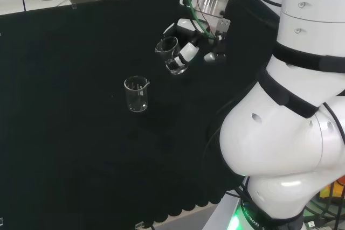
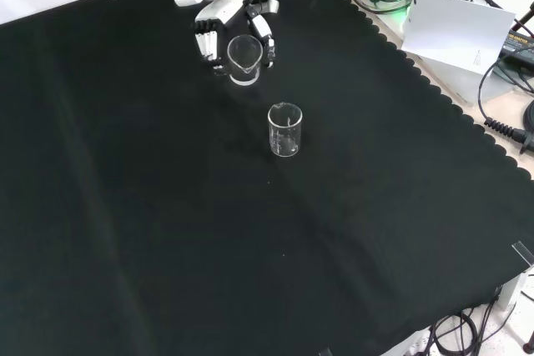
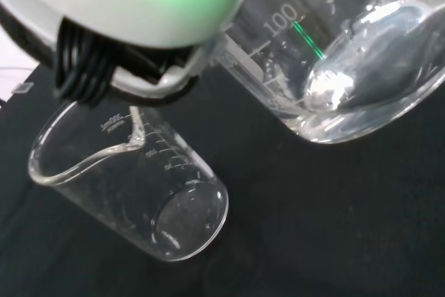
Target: Pour the water from the handheld beaker into the one on the table.
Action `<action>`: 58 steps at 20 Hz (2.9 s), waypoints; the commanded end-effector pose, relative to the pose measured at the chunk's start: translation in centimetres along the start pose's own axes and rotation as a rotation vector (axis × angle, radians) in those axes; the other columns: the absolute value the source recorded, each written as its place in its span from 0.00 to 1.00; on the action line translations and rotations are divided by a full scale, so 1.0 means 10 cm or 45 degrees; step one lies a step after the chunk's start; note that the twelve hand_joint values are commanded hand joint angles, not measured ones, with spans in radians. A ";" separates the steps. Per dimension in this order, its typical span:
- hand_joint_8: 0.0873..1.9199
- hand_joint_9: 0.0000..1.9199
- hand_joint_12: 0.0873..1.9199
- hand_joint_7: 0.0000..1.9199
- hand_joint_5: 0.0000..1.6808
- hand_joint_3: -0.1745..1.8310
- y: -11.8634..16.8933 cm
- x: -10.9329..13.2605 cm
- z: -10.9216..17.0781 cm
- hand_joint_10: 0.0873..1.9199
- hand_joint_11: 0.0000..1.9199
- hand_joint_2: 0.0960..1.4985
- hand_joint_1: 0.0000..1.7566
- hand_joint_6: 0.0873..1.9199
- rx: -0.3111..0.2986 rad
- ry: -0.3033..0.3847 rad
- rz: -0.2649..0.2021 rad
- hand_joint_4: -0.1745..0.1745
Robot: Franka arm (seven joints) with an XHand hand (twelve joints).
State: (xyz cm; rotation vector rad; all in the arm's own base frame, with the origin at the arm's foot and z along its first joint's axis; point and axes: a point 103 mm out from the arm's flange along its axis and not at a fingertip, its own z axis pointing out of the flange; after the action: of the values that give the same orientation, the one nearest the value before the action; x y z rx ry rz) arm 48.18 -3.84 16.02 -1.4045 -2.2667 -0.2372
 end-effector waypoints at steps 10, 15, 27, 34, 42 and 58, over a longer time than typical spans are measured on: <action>0.37 0.79 0.35 0.72 0.71 0.59 0.02 0.36 0.09 0.34 0.63 0.27 0.76 0.42 0.265 -0.131 0.021 0.08; 0.37 0.79 0.36 0.73 0.71 0.59 0.08 0.43 0.13 0.35 0.63 0.27 0.75 0.42 0.353 -0.190 0.036 0.06; 0.40 0.80 0.36 0.70 0.71 0.57 0.07 0.57 0.05 0.36 0.62 0.29 0.75 0.44 0.525 -0.347 0.093 0.02; 0.44 0.79 0.37 0.64 0.70 0.50 0.06 0.62 0.08 0.37 0.62 0.36 0.74 0.45 0.597 -0.418 0.145 0.00; 0.44 0.79 0.37 0.64 0.69 0.50 0.10 0.66 0.06 0.38 0.62 0.36 0.74 0.45 0.643 -0.481 0.194 0.00; 0.45 0.79 0.38 0.63 0.69 0.51 0.18 0.77 0.02 0.39 0.62 0.35 0.74 0.46 0.703 -0.560 0.224 0.00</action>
State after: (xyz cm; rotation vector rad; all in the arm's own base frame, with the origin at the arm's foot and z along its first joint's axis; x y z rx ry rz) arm 46.78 3.06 19.08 -1.4238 -2.2520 0.7577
